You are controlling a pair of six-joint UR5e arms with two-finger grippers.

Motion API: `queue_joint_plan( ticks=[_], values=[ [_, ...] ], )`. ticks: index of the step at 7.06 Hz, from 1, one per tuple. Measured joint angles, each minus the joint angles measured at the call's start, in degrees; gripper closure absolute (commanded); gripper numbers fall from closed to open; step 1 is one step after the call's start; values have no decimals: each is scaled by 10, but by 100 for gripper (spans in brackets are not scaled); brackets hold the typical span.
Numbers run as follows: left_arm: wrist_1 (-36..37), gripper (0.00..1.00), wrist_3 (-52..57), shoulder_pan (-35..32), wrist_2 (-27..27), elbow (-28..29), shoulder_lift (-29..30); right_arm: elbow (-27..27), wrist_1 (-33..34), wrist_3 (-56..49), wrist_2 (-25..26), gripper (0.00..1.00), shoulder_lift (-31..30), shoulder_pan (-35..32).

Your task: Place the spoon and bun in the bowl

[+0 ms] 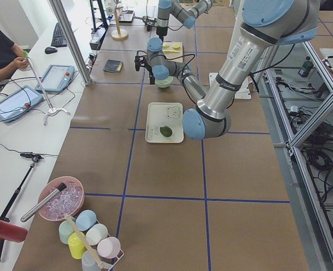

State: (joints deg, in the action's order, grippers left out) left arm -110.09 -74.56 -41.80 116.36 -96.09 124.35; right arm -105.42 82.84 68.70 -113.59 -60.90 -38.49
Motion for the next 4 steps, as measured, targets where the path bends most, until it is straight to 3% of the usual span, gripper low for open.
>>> queue_joint_plan(
  ticks=[4],
  values=[
    [116, 0, 187, -113, 3, -109, -103, 65, -3, 23, 53, 100, 93, 59]
  ],
)
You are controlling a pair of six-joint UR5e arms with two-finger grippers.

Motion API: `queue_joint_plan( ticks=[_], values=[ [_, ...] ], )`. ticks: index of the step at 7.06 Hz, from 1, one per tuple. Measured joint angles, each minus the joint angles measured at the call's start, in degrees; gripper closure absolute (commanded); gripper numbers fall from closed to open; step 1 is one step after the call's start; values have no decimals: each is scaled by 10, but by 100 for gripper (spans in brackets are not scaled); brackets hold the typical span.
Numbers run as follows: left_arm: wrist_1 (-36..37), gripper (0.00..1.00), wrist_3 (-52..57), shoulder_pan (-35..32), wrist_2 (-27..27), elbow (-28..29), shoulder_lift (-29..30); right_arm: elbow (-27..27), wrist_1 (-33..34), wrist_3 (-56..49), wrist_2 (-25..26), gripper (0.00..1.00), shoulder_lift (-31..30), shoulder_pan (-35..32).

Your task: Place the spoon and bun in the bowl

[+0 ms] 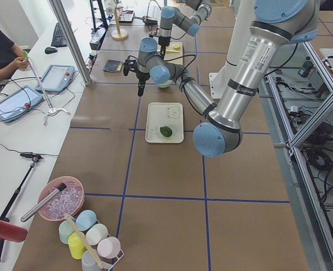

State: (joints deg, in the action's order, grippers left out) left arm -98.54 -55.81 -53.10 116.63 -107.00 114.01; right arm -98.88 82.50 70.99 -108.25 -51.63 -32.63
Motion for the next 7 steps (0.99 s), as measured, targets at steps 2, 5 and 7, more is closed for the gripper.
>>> queue_joint_plan(
  ticks=[2, 5, 7],
  values=[
    [15, 0, 85, -56, 0, -21, -45, 22, -1, 2, 25, 23, 25, 20],
    [18, 0, 244, -137, 4, -30, -115, 28, -2, 23, 33, 0, 36, 26],
    [19, 0, 372, -190, 6, -25, -158, 26, -2, 27, 33, 0, 41, 27]
  ],
)
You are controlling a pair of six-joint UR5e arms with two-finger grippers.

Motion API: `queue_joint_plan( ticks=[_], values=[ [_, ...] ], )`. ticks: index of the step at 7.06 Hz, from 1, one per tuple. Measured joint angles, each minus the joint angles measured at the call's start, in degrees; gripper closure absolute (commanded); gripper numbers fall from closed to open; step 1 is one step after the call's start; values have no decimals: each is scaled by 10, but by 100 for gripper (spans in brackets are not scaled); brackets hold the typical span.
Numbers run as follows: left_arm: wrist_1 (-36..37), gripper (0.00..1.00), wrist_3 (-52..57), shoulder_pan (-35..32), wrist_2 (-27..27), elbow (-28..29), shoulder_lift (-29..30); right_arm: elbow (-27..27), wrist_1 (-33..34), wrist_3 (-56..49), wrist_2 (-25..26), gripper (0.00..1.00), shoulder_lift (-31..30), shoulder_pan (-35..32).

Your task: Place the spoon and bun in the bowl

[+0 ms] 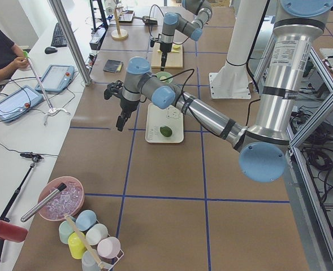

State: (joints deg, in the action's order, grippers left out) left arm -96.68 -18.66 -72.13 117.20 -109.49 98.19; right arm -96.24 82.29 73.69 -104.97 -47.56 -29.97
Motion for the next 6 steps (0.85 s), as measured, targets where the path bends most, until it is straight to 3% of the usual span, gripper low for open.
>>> queue_joint_plan(
  ticks=[2, 3, 5, 6],
  values=[
    [1, 0, 100, -51, 4, 21, -34, -28, 15, -8, -8, 0, -18, -9],
    [6, 0, 153, -82, 16, 49, -43, -67, 49, -31, -18, 0, -47, -22],
    [40, 0, 262, -155, 66, 120, -49, -152, 144, -135, -55, 0, -105, -80],
    [64, 0, 285, -175, 93, 142, -50, -168, 164, -186, -95, 0, -134, -128]
  ],
)
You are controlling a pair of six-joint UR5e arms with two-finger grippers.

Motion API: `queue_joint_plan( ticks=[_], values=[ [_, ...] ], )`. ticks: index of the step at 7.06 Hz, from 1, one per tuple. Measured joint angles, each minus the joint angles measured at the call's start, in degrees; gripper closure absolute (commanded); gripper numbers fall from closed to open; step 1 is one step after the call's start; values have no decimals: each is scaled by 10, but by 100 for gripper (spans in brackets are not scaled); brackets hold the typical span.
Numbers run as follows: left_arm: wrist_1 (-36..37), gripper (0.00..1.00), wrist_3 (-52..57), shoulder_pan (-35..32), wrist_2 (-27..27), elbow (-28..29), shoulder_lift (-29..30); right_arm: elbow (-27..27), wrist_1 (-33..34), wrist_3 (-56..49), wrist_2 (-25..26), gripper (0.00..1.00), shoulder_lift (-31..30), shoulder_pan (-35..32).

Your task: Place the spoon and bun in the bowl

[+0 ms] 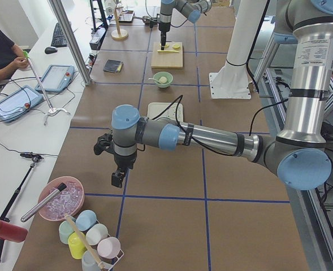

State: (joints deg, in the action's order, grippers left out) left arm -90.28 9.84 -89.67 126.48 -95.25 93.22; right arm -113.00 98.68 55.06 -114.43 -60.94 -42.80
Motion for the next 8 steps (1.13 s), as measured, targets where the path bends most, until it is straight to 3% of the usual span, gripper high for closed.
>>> queue_joint_plan(
  ticks=[2, 4, 8],
  values=[
    [24, 0, -10, -12, 37, 16, 0, -7, 10, -145, -92, 0, -77, -120],
    [28, 0, -66, -13, 45, 13, -2, 7, 10, -326, -138, 0, -163, -231],
    [27, 0, -82, -12, 47, 12, -8, 143, 11, -601, -224, 0, -221, -420]
  ],
)
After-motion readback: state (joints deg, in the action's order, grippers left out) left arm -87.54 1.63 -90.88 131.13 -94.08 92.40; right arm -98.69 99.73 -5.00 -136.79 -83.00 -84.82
